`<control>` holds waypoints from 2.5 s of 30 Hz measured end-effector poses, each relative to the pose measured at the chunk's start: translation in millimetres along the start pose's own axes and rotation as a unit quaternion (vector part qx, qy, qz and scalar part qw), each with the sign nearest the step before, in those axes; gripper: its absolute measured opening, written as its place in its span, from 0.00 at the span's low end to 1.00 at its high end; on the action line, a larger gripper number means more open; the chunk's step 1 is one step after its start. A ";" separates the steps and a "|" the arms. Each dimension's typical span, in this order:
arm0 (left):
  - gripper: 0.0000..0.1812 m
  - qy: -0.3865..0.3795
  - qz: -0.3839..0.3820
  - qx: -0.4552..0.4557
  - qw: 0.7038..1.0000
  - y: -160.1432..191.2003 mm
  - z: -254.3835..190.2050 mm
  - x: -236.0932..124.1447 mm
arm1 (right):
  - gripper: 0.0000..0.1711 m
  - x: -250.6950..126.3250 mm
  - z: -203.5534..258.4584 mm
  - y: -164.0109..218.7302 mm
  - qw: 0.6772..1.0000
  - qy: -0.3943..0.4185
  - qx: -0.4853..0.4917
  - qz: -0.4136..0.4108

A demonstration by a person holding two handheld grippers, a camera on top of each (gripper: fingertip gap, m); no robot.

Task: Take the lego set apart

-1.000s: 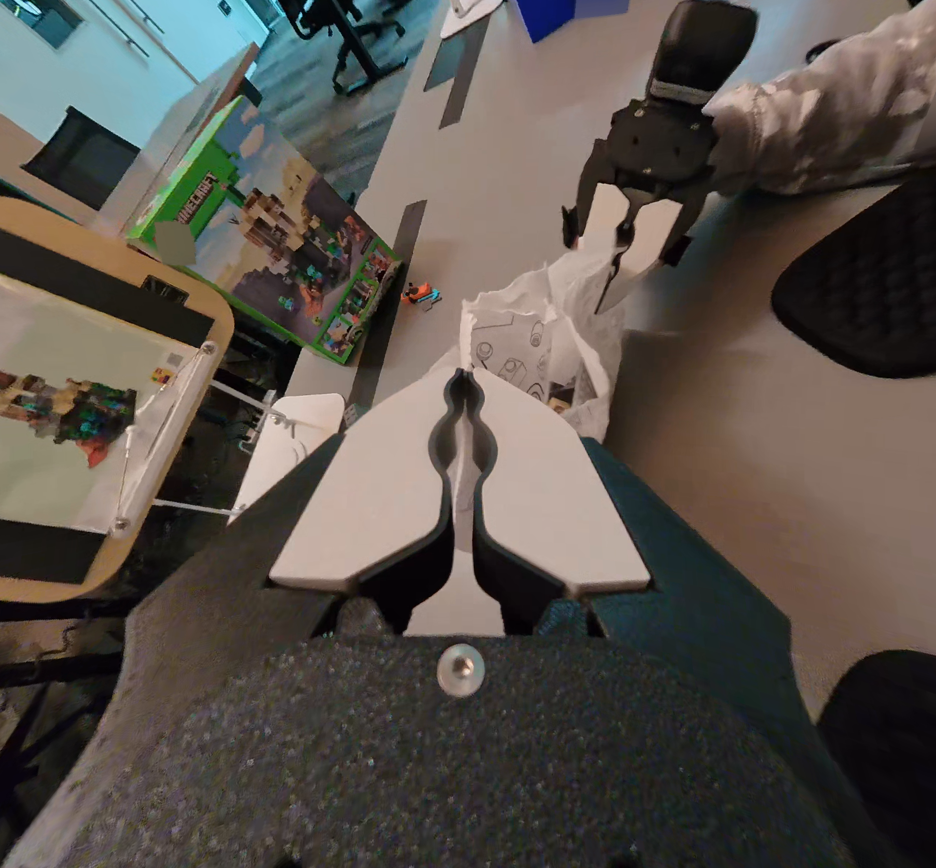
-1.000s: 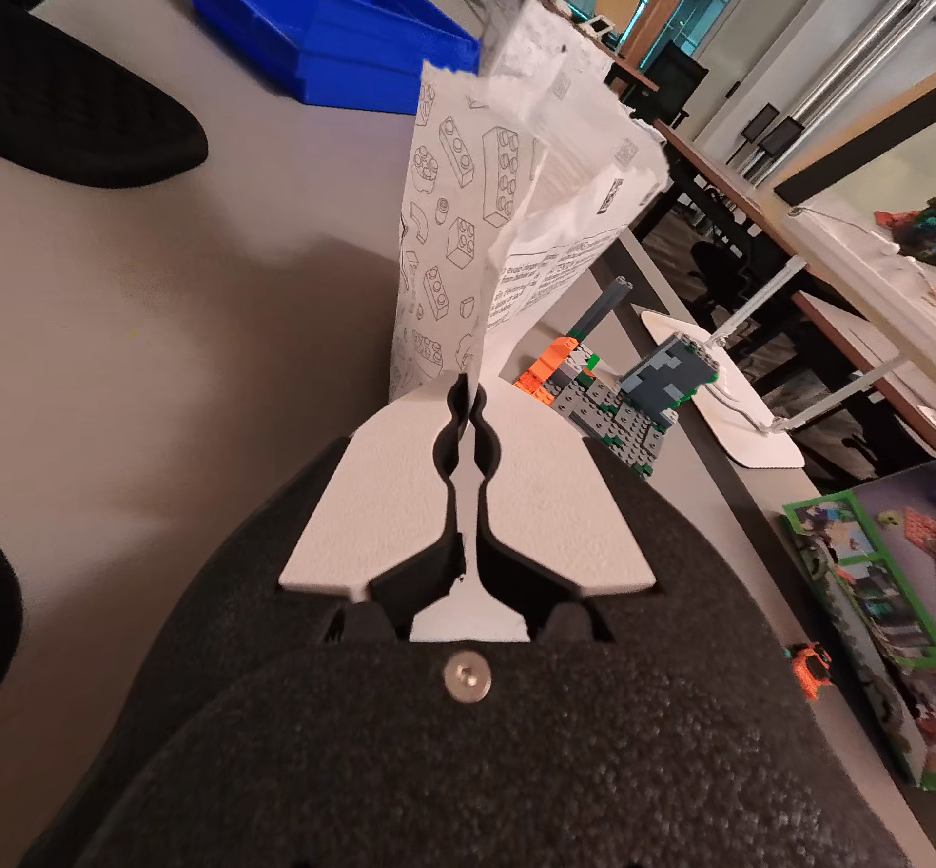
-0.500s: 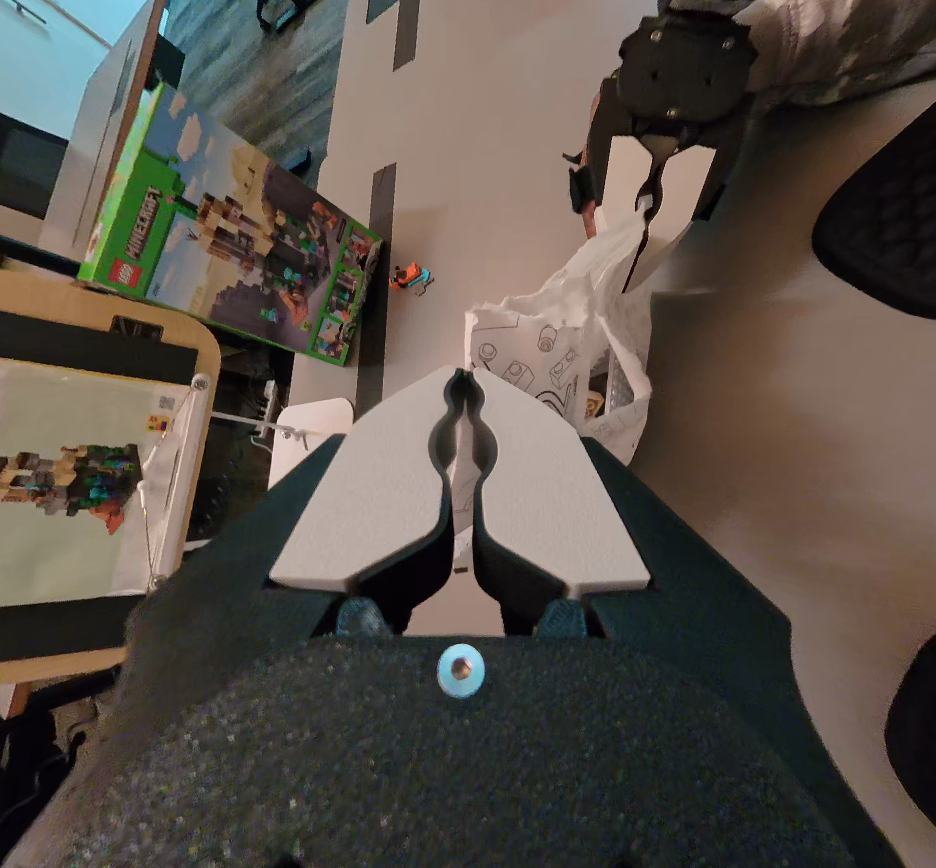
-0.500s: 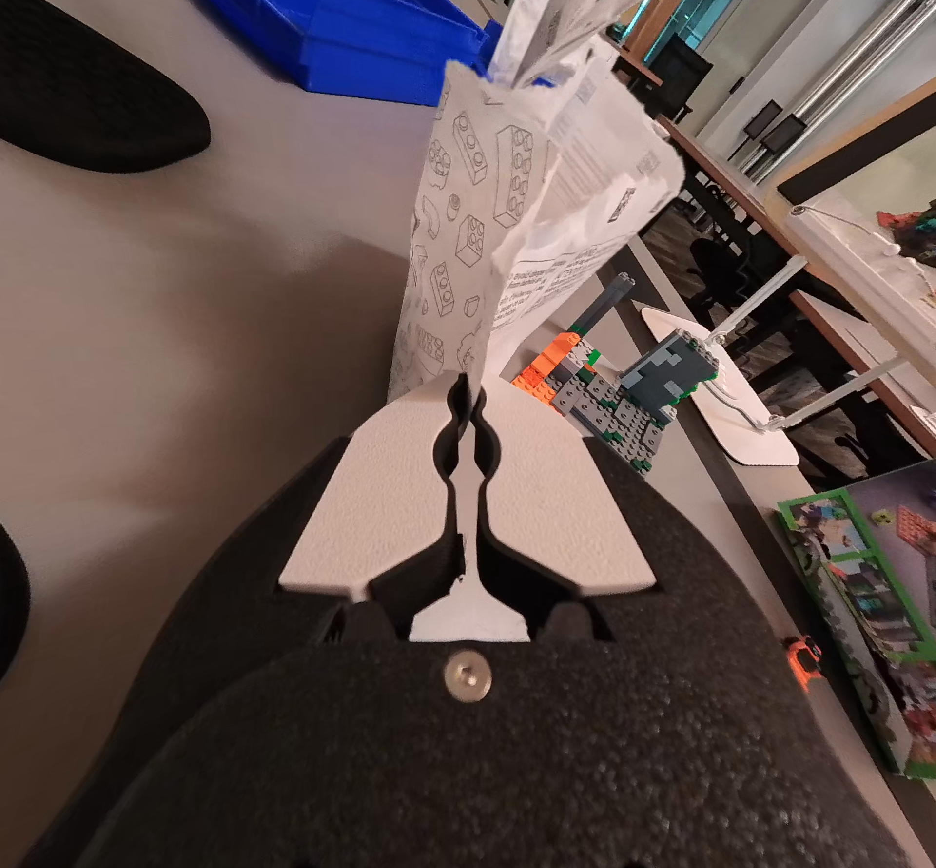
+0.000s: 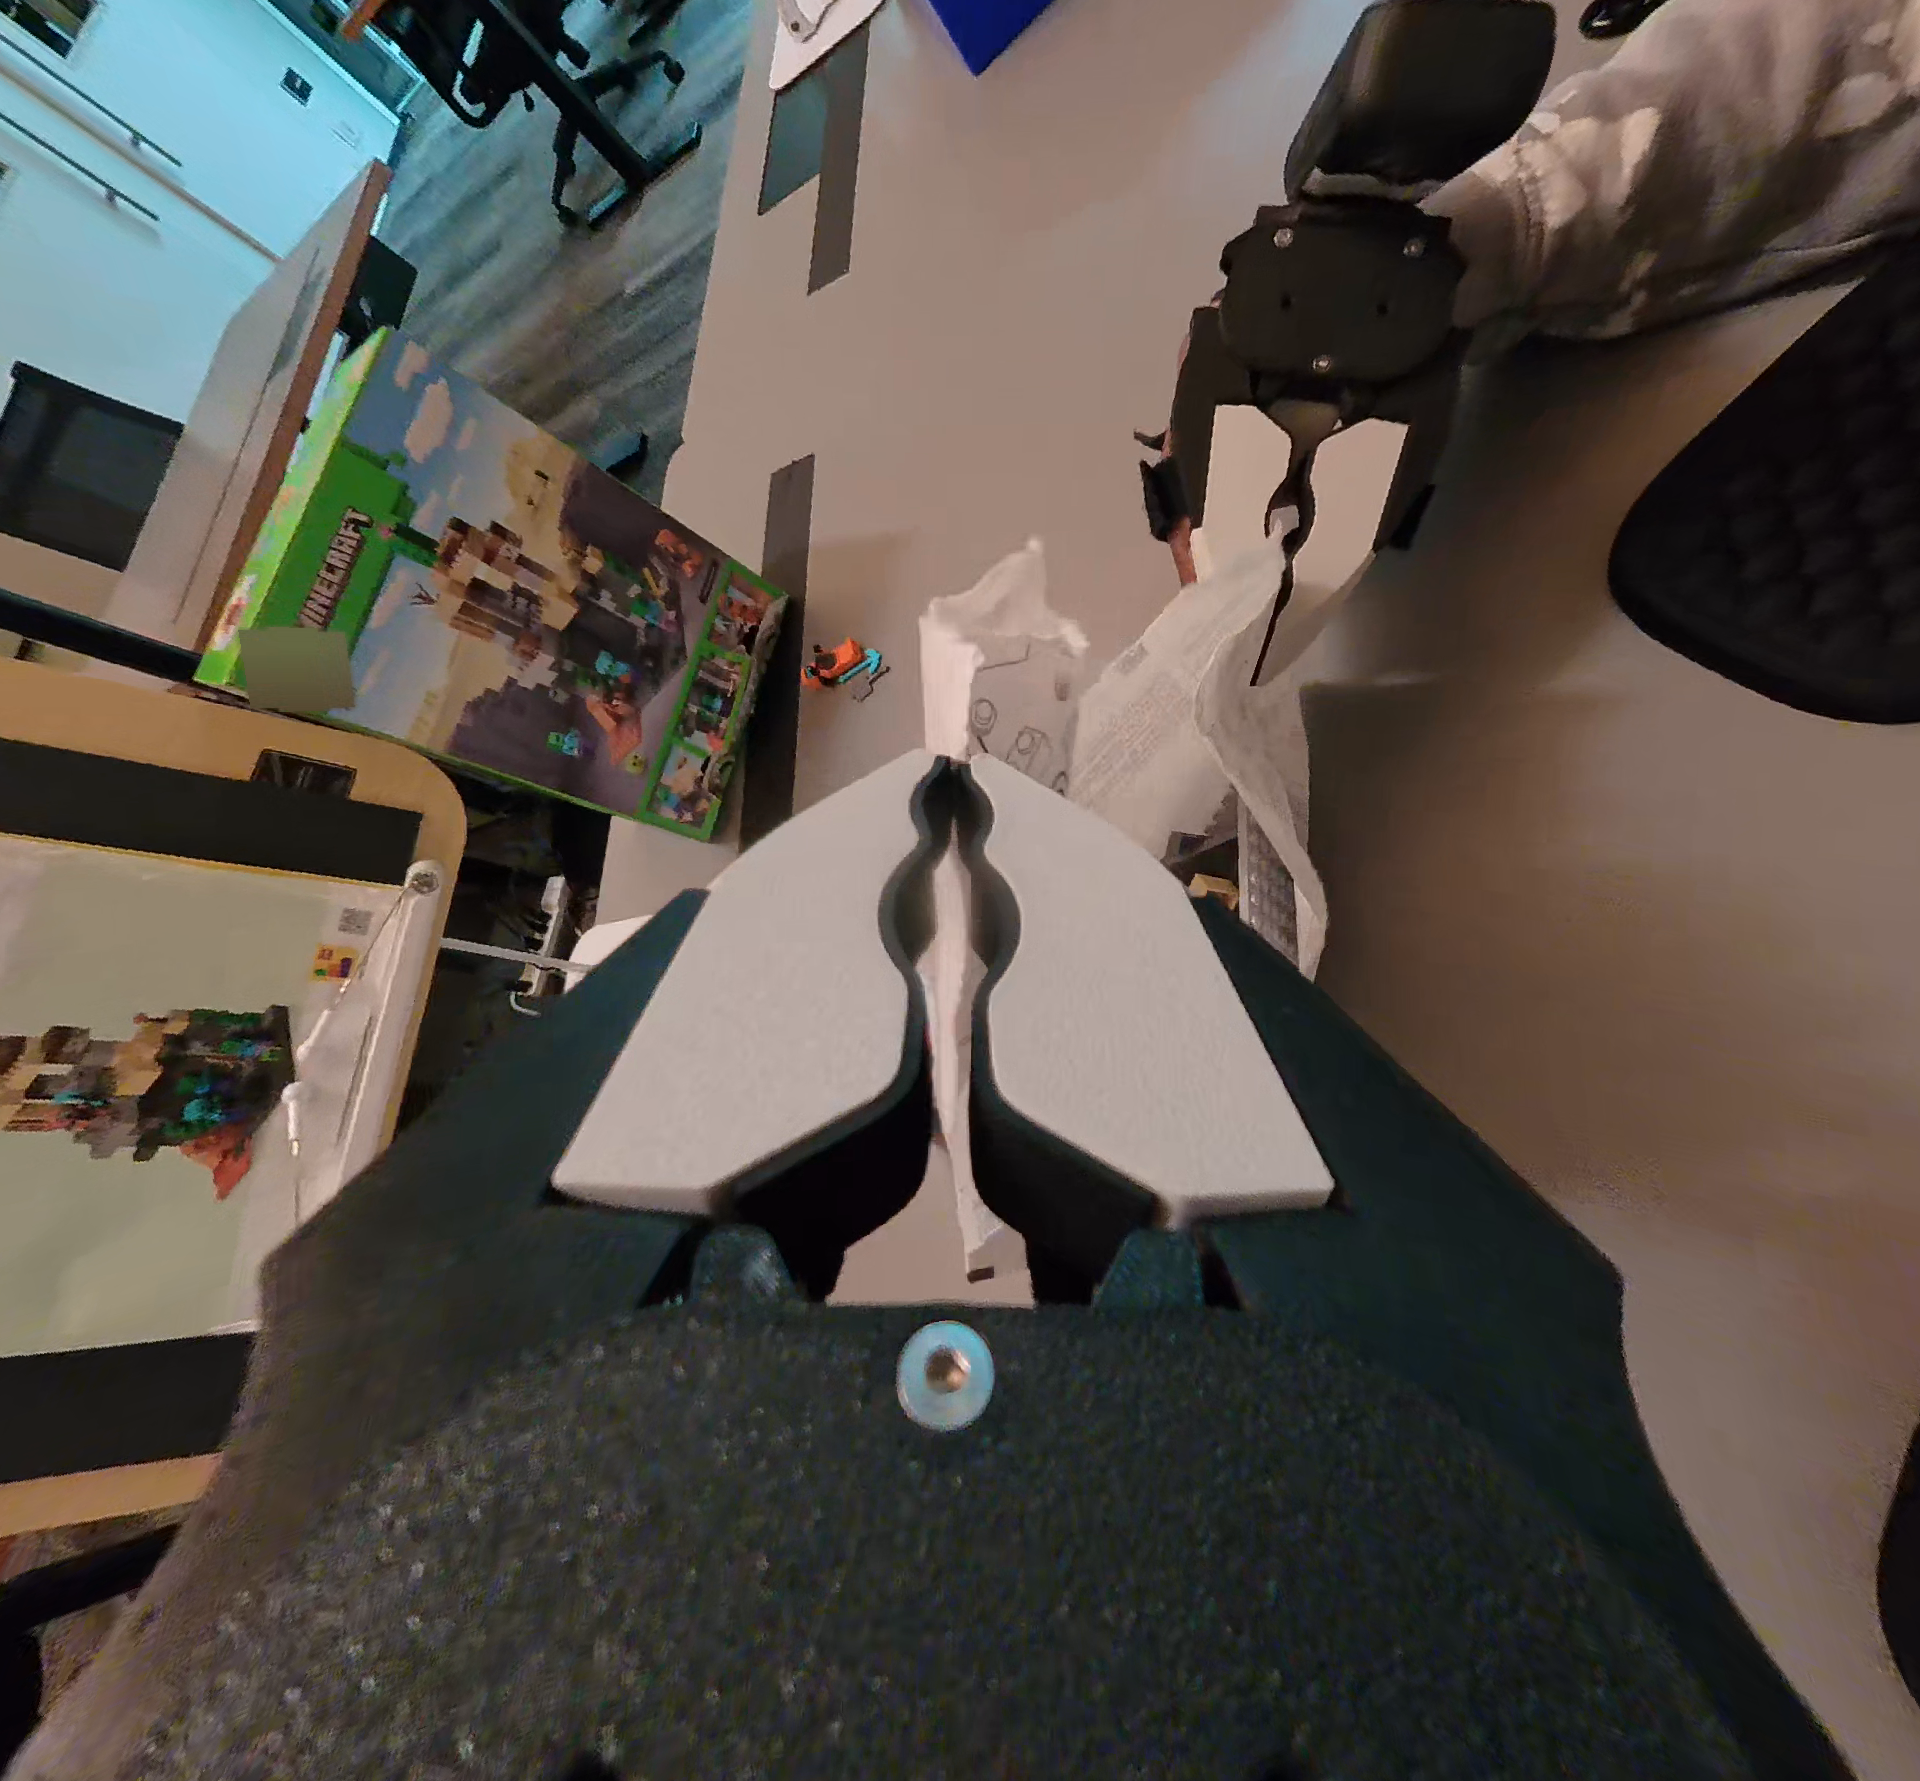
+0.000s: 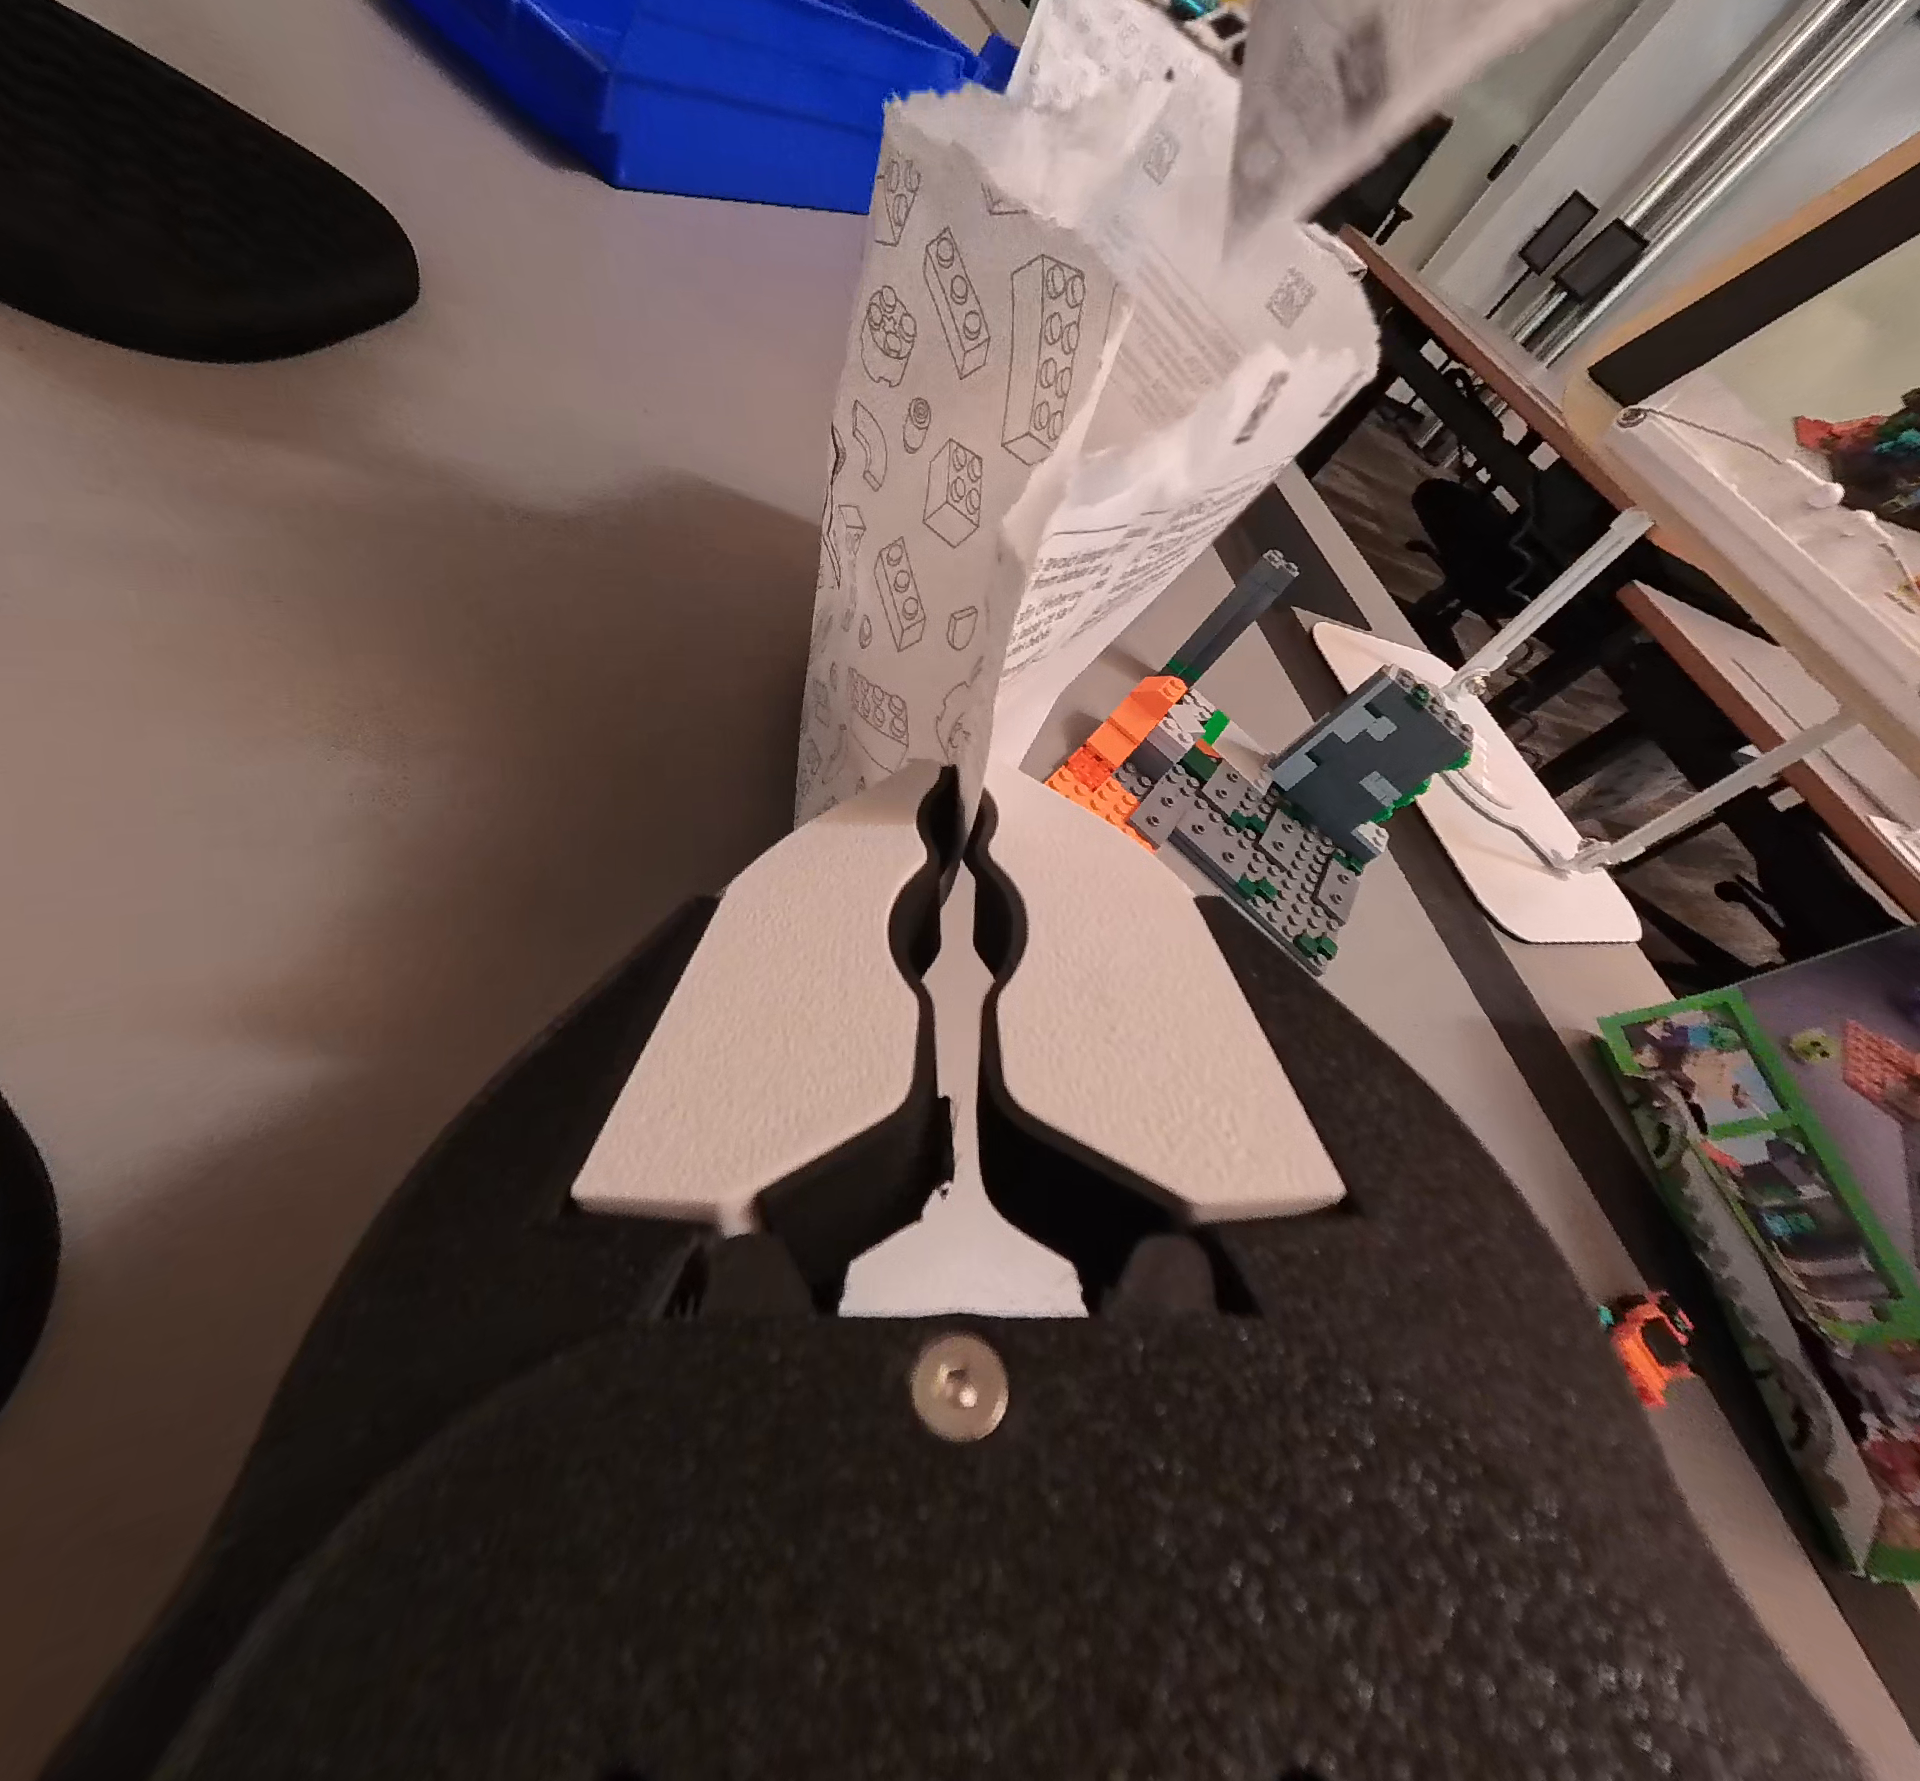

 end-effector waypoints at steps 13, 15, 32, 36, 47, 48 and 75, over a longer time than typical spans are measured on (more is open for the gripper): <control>0.00 0.082 0.051 0.011 0.995 29.6 -22.8 10.1 | 0.00 -0.5 -2.9 3.4 1.000 0.004 0.010 0.001; 0.00 0.094 0.065 0.017 0.993 34.5 -27.1 11.8 | 0.00 -0.5 -3.3 3.7 1.000 0.005 0.011 0.002; 0.09 0.097 0.228 0.048 0.968 74.1 -18.7 61.7 | 0.00 -0.7 -2.5 3.4 1.000 0.004 0.013 0.002; 0.14 0.083 0.177 -0.002 0.981 61.9 -2.4 53.0 | 0.00 -1.2 -4.1 4.7 1.000 0.006 0.020 0.002; 0.30 0.027 -0.002 -0.237 0.971 115.8 17.2 -24.9 | 0.00 -4.5 -10.5 8.8 0.999 0.014 0.034 0.003; 0.30 0.030 -0.018 -0.257 0.966 125.0 9.6 -25.7 | 0.00 -5.0 -11.6 9.9 0.999 0.015 0.036 0.003; 0.01 0.079 -0.191 -0.310 0.928 178.8 -55.3 18.0 | 0.00 4.2 -41.6 7.1 0.973 -0.053 0.218 -0.062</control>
Point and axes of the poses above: each gripper's, where its closed fingertips meet, x out along the fingers, y out of its underside, z = x × y across the jaws, the point moved 1 cm from there along -x, back along the fingers, and after that the axes turned 7 degrees about -x, right-handed, at the moved point
